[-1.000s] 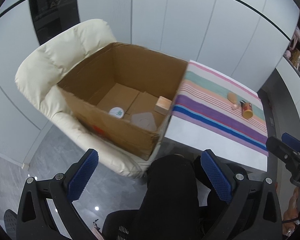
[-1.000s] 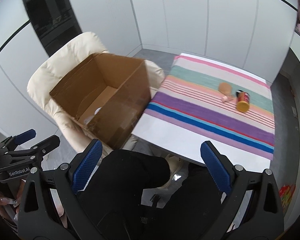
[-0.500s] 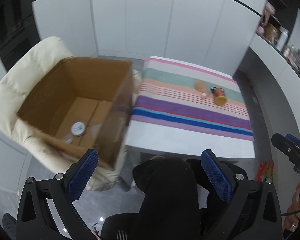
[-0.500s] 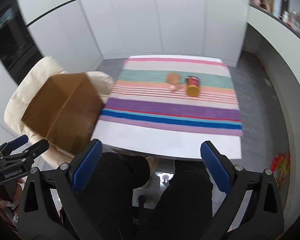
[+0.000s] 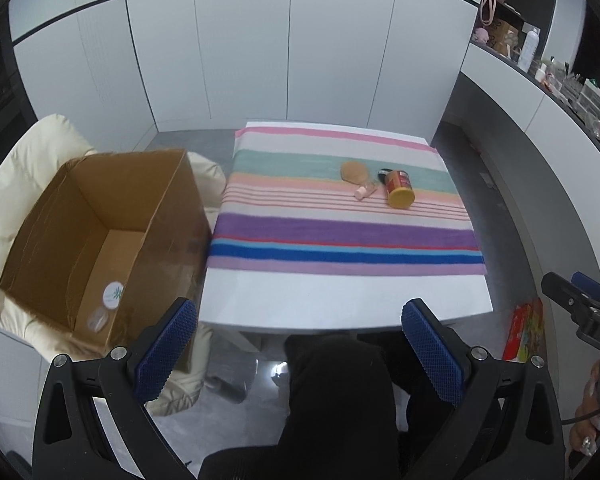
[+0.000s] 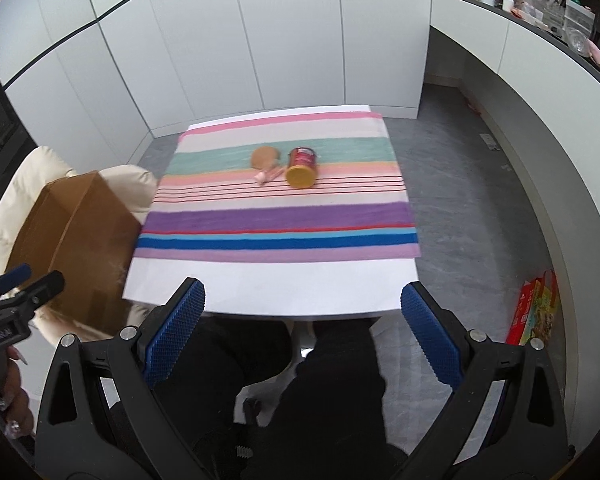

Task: Organize objects
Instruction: 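Grasp the red can with the right tool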

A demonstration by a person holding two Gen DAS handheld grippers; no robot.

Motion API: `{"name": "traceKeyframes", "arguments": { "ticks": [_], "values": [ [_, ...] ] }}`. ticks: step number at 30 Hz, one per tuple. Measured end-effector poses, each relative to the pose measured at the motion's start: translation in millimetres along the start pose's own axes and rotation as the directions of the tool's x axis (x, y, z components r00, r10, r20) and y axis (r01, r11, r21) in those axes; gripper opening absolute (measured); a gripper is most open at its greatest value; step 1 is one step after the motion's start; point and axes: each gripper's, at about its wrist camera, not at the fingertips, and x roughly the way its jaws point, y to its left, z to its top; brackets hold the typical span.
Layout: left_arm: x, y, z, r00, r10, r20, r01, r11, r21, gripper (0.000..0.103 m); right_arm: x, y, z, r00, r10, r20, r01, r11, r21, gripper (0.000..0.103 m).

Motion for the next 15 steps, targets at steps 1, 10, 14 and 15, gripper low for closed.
{"name": "traceKeyframes", "arguments": {
  "ticks": [1, 10, 14, 15],
  "values": [
    [6, -2, 4, 1.0, -0.001, -0.006, 0.001, 1.0, 0.002, 0.103, 4, -4, 1, 1.0, -0.003, 0.004, 0.003, 1.0, 0.002, 0.1],
    [72, -17, 32, 0.998, -0.009, -0.054, 0.009, 1.0, 0.003, 0.103, 70, -35, 23, 1.0, -0.001, 0.0, 0.001, 0.998, 0.063, 0.1],
    [115, -29, 47, 0.995, -0.036, -0.092, 0.035, 0.999, -0.003, 0.103, 114, -46, 37, 0.999, -0.002, -0.044, 0.006, 0.995, 0.097, 0.1],
    [125, -32, 52, 0.994, -0.045, -0.099, 0.044, 0.999, -0.005, 0.103, 122, -47, 40, 0.999, -0.001, -0.049, 0.006, 0.995, 0.099, 0.1]
  ]
}}
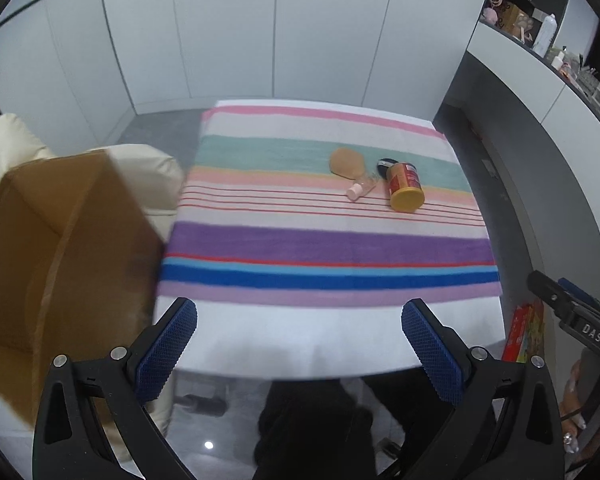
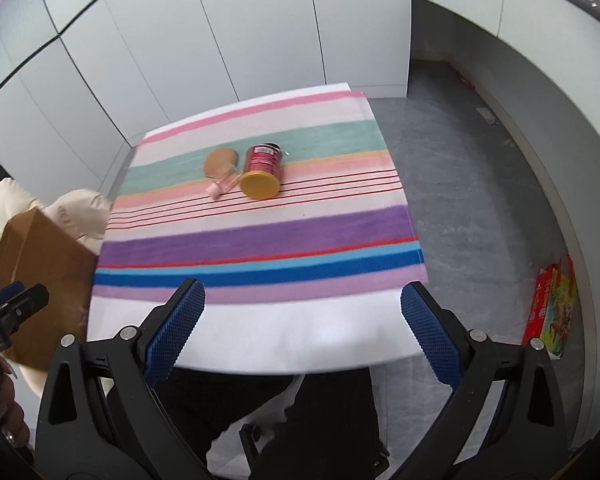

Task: Organize objects
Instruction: 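Grasp the red can with the right tool, then grasp the clear pink-capped bottle with the left tool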

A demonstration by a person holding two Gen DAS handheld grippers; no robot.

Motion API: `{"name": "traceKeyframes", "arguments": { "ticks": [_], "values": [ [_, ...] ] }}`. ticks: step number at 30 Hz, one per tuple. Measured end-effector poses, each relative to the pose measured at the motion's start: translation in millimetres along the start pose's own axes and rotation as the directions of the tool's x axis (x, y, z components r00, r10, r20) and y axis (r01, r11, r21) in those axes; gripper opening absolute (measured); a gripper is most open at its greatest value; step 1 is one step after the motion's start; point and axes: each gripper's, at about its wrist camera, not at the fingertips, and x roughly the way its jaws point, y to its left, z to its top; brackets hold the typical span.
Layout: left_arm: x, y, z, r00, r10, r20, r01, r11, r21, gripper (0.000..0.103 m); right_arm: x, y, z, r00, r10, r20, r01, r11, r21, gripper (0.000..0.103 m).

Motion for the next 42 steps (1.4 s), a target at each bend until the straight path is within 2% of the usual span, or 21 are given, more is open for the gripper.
{"name": "traceKeyframes", "arguments": {
  "ticks": [6, 9, 12, 15, 18, 20, 21, 22, 24, 27, 31, 35, 37, 40, 42],
  "values": [
    [64, -21, 38, 0.999, -0.036, -0.036, 0.036, 0.999, -0.02, 0.103, 66, 0, 35, 1.0, 0.002, -0.03, -0.002, 1.0, 0.005, 0.1],
    [96, -27, 55, 0.998, -0.041, -0.053, 0.039, 0.999, -0.032, 0.103, 97, 15, 57, 1.0, -0.016, 0.006, 0.017, 0.998, -0.058, 0.1],
    [122, -27, 62, 0.998, -0.032, -0.059, 0.025, 0.993, -0.113, 0.102, 135, 31, 79, 1.0, -0.012, 0.023, 0.014, 0.996, -0.087, 0.1],
    [145, -31, 65, 0.997, -0.047, -0.068, 0.035, 0.985, -0.166, 0.102, 175, 47, 95, 1.0, 0.019, 0.011, -0.018, 0.993, -0.117, 0.089],
    [167, -38, 69, 0.994, -0.04, -0.099, 0.024, 0.986, -0.164, 0.102, 208, 57, 102, 1.0, 0.002, -0.013, -0.004, 0.991, -0.133, 0.088],
    [178, -41, 73, 0.994, -0.034, -0.103, 0.017, 0.985, -0.17, 0.102, 226, 56, 103, 1.0, -0.001, -0.027, -0.002, 0.993, -0.122, 0.072],
    [181, -42, 74, 0.994, -0.026, -0.102, 0.007, 0.984, -0.18, 0.102, 233, 55, 103, 0.999, -0.001, -0.034, -0.003, 0.993, -0.119, 0.058],
    [184, -41, 75, 0.995, -0.012, -0.098, -0.008, 0.978, -0.208, 0.102, 238, 52, 104, 0.999, 0.012, -0.036, -0.016, 0.993, -0.118, 0.057],
    [188, -37, 77, 0.995, -0.026, -0.094, 0.0, 0.963, -0.269, 0.102, 238, 42, 103, 1.0, 0.001, 0.016, 0.001, 0.993, -0.119, 0.056],
    [197, -37, 85, 0.995, -0.032, -0.099, -0.008, 0.925, -0.38, 0.102, 232, 18, 103, 0.999, -0.021, 0.033, 0.024, 0.996, -0.089, 0.056],
    [224, -52, 99, 0.982, 0.099, -0.159, -0.163, 0.873, -0.459, 0.102, 222, -9, 96, 1.0, -0.013, 0.026, 0.014, 0.999, -0.036, 0.056],
    [253, -69, 107, 0.969, 0.103, -0.223, -0.207, 0.83, -0.518, 0.102, 215, -24, 85, 1.0, 0.006, 0.021, -0.005, 0.999, -0.043, 0.056],
    [260, -79, 109, 0.968, 0.107, -0.229, -0.215, 0.823, -0.526, 0.102, 209, -32, 80, 1.0, 0.018, 0.017, -0.017, 0.999, -0.051, 0.056],
    [266, -98, 116, 0.963, 0.161, -0.216, -0.25, 0.835, -0.49, 0.103, 204, -38, 73, 0.999, 0.034, 0.013, -0.033, 0.998, -0.051, 0.056],
    [278, -108, 123, 0.946, 0.203, -0.254, -0.3, 0.845, -0.442, 0.103, 203, -38, 71, 0.999, 0.039, 0.012, -0.039, 0.998, -0.052, 0.056]
  ]
}}
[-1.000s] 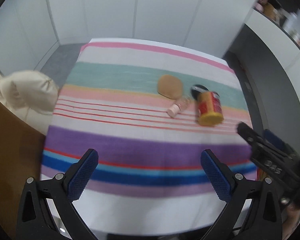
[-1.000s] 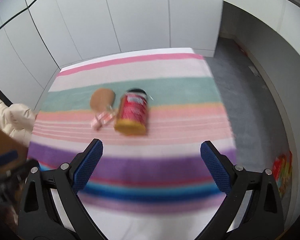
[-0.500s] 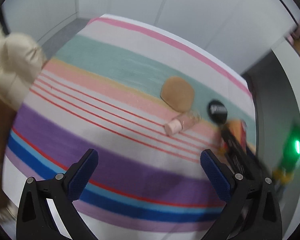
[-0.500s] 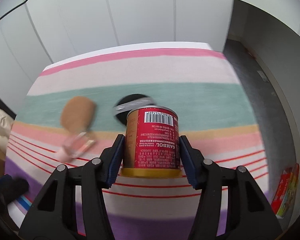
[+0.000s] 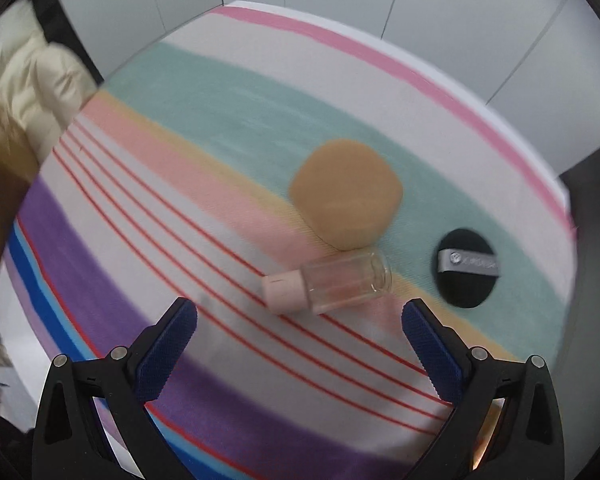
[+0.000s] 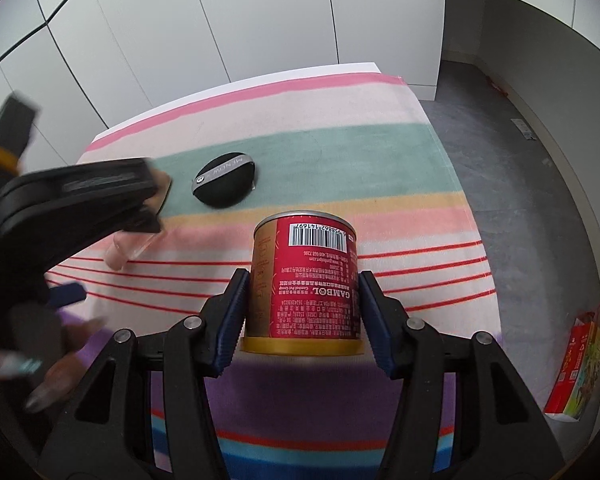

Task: Organize objects
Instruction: 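Grasp the clear pink-capped bottle with the left tool, then lift the red can with the right tool while the left tool lifts the bottle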

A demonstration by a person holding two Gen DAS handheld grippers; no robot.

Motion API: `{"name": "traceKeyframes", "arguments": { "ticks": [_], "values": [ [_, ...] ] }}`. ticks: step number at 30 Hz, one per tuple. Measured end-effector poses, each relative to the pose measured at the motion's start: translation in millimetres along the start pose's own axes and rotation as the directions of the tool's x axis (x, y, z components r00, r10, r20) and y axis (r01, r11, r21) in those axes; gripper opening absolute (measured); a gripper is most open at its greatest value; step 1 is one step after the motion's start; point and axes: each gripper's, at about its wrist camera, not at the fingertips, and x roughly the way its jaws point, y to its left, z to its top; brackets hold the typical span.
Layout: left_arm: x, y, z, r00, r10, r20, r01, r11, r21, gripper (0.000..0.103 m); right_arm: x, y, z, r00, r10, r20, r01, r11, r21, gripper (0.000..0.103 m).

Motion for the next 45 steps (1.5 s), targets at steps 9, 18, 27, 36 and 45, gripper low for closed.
{"name": "traceKeyframes", "arguments": {
  "ticks": [9, 18, 27, 36, 45],
  "values": [
    [5, -10, -9, 0.996, -0.01, 0.087, 0.003, 0.997, 0.083, 0.064, -2, -3, -2, 1.0, 0.012, 0.0, -0.012, 1.0, 0.002, 0.056],
    [10, -11, -15, 0.995, -0.016, 0.099, 0.0, 0.988, 0.156, 0.064, 0, -5, -1, 1.0, 0.012, -0.015, -0.011, 1.0, 0.02, 0.056],
    [7, 8, 8, 0.991, -0.002, 0.134, -0.035, 0.961, 0.273, 0.064, -16, 7, 7, 1.0, -0.016, -0.019, 0.016, 1.0, 0.001, 0.056],
    [-26, 37, 24, 0.976, -0.029, 0.217, -0.065, 0.906, 0.418, 0.064, -33, 48, 28, 0.996, 0.007, -0.087, -0.009, 1.0, -0.023, 0.056],
    [-66, 87, 32, 0.984, -0.055, 0.168, -0.021, 0.906, 0.423, 0.064, -62, 77, 33, 0.997, 0.004, -0.081, -0.009, 0.998, -0.059, 0.056]
  ]
}}
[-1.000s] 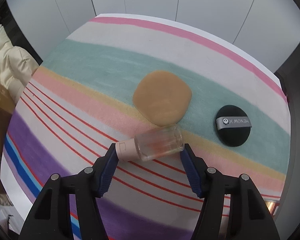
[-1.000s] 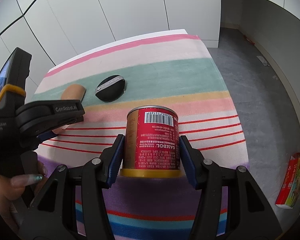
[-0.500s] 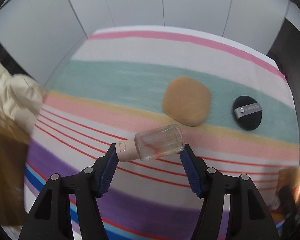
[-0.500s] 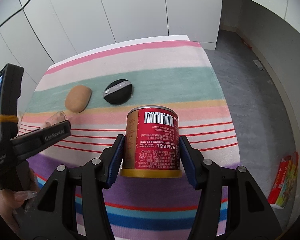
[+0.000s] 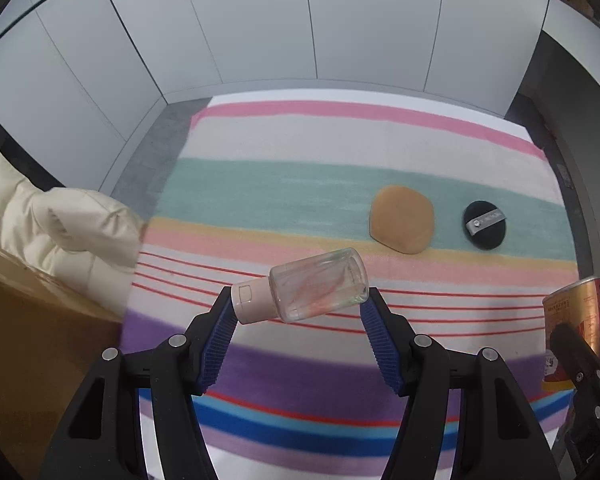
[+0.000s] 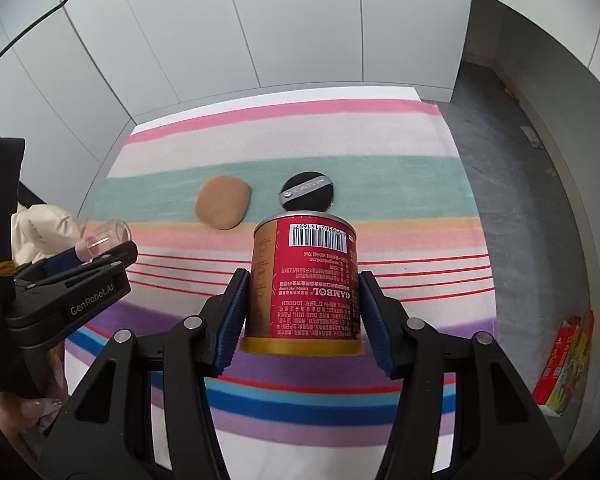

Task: Organize objects
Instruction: 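Lift the red can with the right tool while the left tool lifts the bottle, then carry the red can with the right tool while the left tool carries the bottle over the cardboard box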

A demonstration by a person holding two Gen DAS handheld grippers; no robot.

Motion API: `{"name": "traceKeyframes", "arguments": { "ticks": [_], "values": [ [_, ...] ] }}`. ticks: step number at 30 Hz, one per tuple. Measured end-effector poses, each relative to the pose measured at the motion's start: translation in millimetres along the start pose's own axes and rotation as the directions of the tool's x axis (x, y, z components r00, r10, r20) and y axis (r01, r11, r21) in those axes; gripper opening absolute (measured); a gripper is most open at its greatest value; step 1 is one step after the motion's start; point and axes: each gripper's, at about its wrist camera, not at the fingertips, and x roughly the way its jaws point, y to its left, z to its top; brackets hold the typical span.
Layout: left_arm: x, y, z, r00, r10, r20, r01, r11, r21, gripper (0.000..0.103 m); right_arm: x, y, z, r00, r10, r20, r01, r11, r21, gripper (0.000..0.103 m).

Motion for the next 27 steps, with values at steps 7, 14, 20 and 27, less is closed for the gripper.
{"name": "traceKeyframes", "arguments": {
  "ticks": [7, 14, 20, 27],
  "values": [
    [-68, 8, 9, 0.998, -0.043, 0.043, 0.042, 0.999, 0.018, 0.064, -59, 15, 20, 0.998, -0.026, 0.057, 0.027, 0.999, -0.025, 0.056],
    [-166, 34, 38, 0.985, -0.072, 0.159, 0.073, 0.997, -0.003, 0.064, -134, 29, 52, 0.99, -0.044, 0.137, 0.05, 0.998, -0.039, 0.056],
    [-241, 47, 48, 0.961, -0.084, 0.263, 0.082, 0.996, 0.017, 0.064, -197, 45, 73, 0.975, -0.073, 0.208, 0.088, 0.994, -0.063, 0.056],
    [-306, 60, 44, 0.943, -0.104, 0.317, 0.105, 0.994, 0.014, 0.064, -263, 64, 75, 0.955, -0.094, 0.282, 0.12, 0.99, -0.076, 0.056]
  ]
}}
